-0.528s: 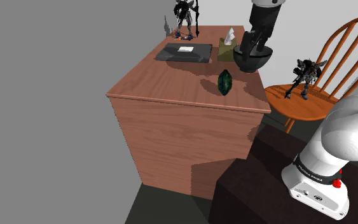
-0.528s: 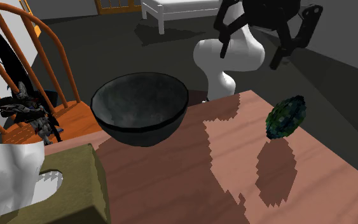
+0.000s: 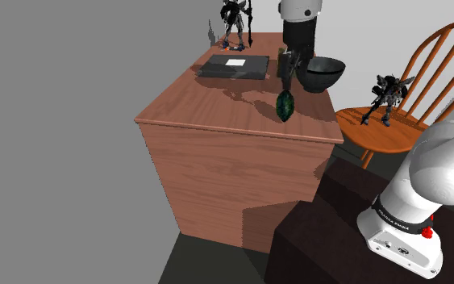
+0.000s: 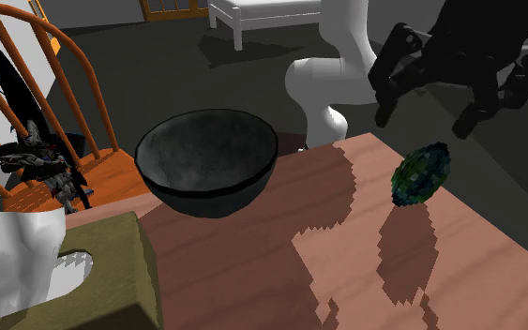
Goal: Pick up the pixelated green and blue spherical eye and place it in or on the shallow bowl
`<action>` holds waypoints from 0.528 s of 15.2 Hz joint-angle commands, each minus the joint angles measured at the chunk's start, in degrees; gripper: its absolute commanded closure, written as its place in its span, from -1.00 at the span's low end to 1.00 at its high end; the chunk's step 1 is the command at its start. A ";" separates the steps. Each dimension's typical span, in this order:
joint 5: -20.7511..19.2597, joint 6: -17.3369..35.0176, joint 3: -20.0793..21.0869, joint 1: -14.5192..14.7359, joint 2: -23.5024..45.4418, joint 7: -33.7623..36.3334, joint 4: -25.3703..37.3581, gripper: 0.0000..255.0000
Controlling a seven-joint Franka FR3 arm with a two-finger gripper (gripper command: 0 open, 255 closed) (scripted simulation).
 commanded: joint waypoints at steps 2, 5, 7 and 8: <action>1.55 -1.50 1.55 1.30 5.08 0.13 3.46 -1.00; 1.60 0.72 1.48 1.34 4.48 0.07 0.65 -1.00; 1.63 2.20 1.45 1.36 4.15 0.04 -1.17 -1.00; 1.65 2.94 1.44 1.37 3.99 0.02 -2.06 -1.00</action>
